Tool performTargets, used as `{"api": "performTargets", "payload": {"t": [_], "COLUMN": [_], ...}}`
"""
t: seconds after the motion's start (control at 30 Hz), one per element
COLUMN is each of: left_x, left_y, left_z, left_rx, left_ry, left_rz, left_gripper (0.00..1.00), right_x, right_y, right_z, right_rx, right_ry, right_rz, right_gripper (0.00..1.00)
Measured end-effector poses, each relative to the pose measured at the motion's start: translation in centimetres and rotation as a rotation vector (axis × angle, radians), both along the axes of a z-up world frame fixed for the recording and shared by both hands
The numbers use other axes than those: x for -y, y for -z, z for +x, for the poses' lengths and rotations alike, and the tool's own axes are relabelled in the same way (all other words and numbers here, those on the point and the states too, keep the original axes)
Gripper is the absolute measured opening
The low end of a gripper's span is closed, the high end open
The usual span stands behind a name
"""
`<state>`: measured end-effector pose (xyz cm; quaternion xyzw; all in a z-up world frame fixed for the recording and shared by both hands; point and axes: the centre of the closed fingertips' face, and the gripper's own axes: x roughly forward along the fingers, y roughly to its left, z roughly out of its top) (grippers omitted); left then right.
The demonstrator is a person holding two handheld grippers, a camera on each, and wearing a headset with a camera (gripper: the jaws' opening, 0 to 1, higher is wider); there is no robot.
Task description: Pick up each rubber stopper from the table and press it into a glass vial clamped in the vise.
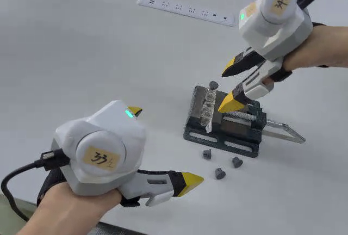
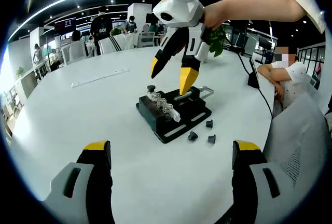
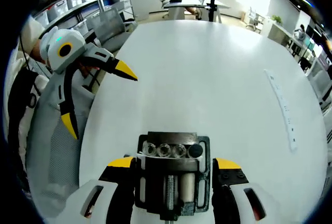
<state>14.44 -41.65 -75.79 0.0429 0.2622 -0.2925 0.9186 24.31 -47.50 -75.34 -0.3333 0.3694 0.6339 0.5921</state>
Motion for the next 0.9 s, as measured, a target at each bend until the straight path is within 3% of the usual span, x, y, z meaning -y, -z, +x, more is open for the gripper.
{"api": "performTargets", "payload": {"t": [0.2,0.37,0.47,0.67,0.9], "left_x": [0.1,0.0,0.1,0.2,0.5], "left_y": [-0.9,-1.5,-1.5,-1.7,-1.7], "left_z": [0.6,0.9,0.9,0.8,0.3], "left_rx": [0.013,0.026,0.029,0.035,0.029], "left_ry": [0.013,0.029,0.038,0.054,0.072], "left_rz": [-0.015,-0.013,-0.013,-0.012,-0.008], "left_gripper": [0.97,0.97,0.97,0.97,0.97], "right_x": [0.2,1.4,2.2,3.4,4.7], "right_y": [-1.6,-1.3,-0.7,0.8,2.5], "right_z": [-1.4,-3.1,-4.5,-7.0,-8.8], "right_rx": [0.031,0.017,0.035,0.031,0.034], "right_ry": [0.058,0.104,0.117,0.14,0.221], "right_rz": [0.108,0.135,0.135,0.149,0.172], "right_gripper": [0.82,0.89,0.95,0.93,0.85]}}
